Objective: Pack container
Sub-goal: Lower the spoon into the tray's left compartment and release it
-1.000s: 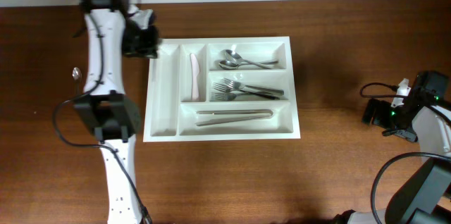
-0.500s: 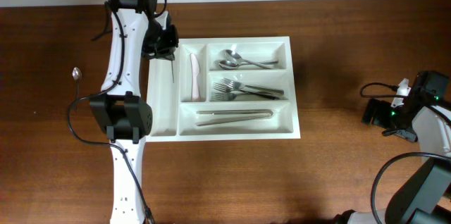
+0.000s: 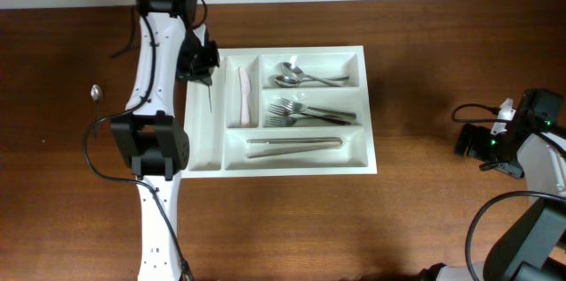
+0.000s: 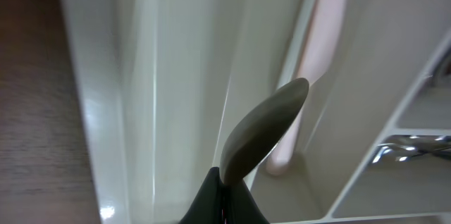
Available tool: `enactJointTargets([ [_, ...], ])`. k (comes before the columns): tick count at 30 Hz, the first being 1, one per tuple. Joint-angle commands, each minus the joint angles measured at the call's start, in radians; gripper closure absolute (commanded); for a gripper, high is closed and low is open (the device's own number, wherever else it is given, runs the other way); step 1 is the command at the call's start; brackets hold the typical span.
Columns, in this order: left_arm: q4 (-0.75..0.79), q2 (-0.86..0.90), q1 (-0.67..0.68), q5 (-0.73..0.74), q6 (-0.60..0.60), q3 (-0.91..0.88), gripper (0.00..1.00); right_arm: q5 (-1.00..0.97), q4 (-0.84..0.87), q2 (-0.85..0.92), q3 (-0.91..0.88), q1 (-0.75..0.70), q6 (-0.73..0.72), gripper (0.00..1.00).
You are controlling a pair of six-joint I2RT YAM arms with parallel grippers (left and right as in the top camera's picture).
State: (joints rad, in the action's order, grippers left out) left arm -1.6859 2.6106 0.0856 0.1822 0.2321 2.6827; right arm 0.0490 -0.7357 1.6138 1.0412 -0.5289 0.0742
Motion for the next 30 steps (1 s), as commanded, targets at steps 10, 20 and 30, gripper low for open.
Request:
enactJointTargets([
  [10,-0.002,-0.040,0.010,0.014,-0.053,-0.035,0.98,-0.009,0.000,-0.017,-0.002,-0.002,-0.012,0.01],
  [20,-0.002,-0.040,0.010,-0.042,-0.088,-0.056,0.97,-0.009,0.000,-0.017,-0.002,-0.002,-0.012,0.01],
  [30,0.051,-0.040,0.011,-0.070,-0.092,-0.135,0.96,-0.009,0.000,-0.017,-0.002,-0.002,-0.012,0.01],
])
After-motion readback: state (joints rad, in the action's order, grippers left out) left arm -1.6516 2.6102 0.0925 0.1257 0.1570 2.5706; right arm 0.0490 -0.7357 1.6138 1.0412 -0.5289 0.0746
